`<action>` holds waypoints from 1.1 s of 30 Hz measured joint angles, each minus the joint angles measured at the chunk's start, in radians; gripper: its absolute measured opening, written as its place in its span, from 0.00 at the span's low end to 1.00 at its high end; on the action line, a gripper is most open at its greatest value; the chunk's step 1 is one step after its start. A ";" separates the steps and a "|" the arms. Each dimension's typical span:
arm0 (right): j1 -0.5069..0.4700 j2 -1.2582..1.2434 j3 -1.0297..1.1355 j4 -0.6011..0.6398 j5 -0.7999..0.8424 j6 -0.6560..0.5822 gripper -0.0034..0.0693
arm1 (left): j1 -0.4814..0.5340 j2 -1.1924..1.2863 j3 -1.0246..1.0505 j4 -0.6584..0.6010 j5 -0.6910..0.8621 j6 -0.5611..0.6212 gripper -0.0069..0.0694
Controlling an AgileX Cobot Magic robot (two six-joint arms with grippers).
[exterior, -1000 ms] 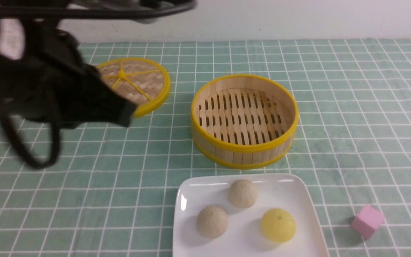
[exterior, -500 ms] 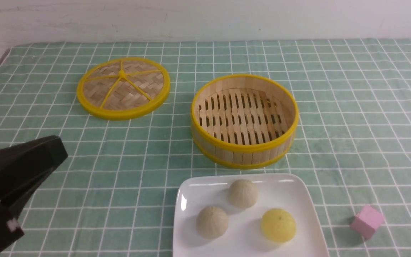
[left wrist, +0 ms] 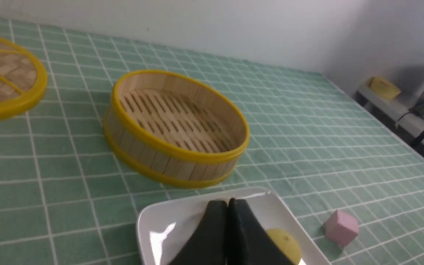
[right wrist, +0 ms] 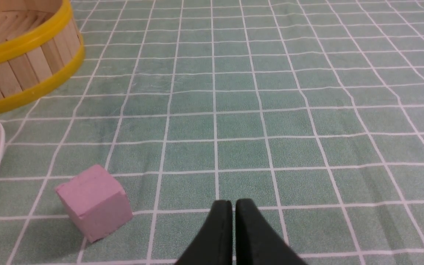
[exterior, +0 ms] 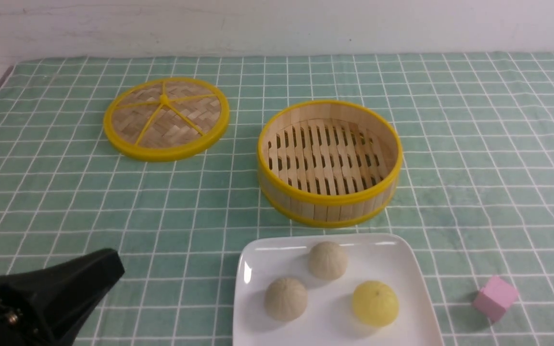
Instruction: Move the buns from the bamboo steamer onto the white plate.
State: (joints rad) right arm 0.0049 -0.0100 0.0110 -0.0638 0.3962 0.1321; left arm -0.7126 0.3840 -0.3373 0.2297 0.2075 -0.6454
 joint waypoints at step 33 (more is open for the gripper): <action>0.000 0.000 0.000 0.000 0.000 0.000 0.11 | 0.701 -0.355 0.358 -0.230 0.100 0.547 0.15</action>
State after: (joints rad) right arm 0.0049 -0.0100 0.0110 -0.0638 0.3962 0.1321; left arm -0.0112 0.0292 0.0208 0.0000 0.3078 -0.0979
